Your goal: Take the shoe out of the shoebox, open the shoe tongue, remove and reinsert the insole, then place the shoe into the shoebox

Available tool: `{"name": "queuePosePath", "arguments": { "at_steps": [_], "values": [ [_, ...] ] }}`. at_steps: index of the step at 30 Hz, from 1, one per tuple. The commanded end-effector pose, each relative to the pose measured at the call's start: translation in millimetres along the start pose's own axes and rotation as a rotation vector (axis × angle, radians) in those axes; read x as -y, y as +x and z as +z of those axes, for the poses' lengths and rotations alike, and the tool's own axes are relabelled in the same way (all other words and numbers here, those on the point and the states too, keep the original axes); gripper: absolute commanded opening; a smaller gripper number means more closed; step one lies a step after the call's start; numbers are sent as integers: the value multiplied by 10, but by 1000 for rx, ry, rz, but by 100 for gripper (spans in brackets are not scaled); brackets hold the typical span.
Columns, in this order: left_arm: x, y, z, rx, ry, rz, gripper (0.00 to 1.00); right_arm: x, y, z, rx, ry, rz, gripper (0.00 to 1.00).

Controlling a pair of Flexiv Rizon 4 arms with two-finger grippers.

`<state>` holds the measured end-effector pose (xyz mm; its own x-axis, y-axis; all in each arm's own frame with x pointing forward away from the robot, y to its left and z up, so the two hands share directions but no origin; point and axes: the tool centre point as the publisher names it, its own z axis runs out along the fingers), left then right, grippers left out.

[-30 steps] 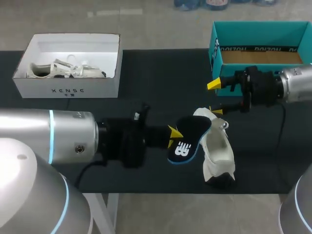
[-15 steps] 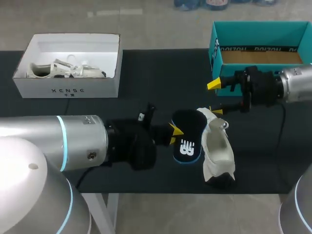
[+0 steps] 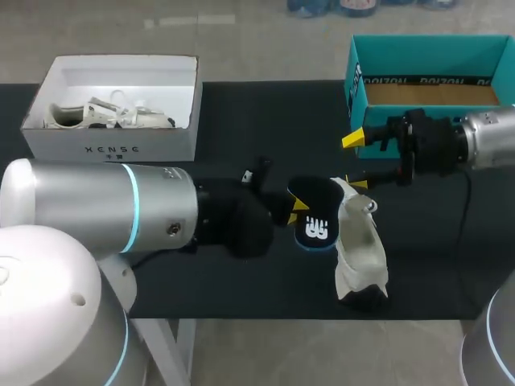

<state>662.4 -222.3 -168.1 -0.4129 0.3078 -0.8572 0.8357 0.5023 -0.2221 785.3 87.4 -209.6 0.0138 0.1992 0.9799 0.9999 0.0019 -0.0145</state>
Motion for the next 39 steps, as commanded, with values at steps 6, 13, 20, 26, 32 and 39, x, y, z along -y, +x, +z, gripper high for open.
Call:
{"name": "queuePosePath", "arguments": {
  "at_steps": [6, 13, 20, 26, 32, 39],
  "values": [
    [-36, 134, 582, -6, -39, -6, 0, 3, 0, 8, 2, -2, 1, 100],
    [-105, 95, 721, -2, -42, -4, 0, 3, 0, 8, 2, -2, 1, 100],
    [-235, -25, 842, 9, -57, 8, 0, 3, 0, 8, 2, -2, 1, 100],
    [-378, -106, 922, 4, -79, 26, 0, 3, 0, 8, 2, -2, 1, 100],
    [-508, -145, 1000, 4, -83, 30, 0, 3, 0, 8, 2, -2, 1, 100],
    [-556, -131, 1062, 1, -80, 30, 0, 3, 0, 8, 2, -2, 1, 14]
  ]
}}
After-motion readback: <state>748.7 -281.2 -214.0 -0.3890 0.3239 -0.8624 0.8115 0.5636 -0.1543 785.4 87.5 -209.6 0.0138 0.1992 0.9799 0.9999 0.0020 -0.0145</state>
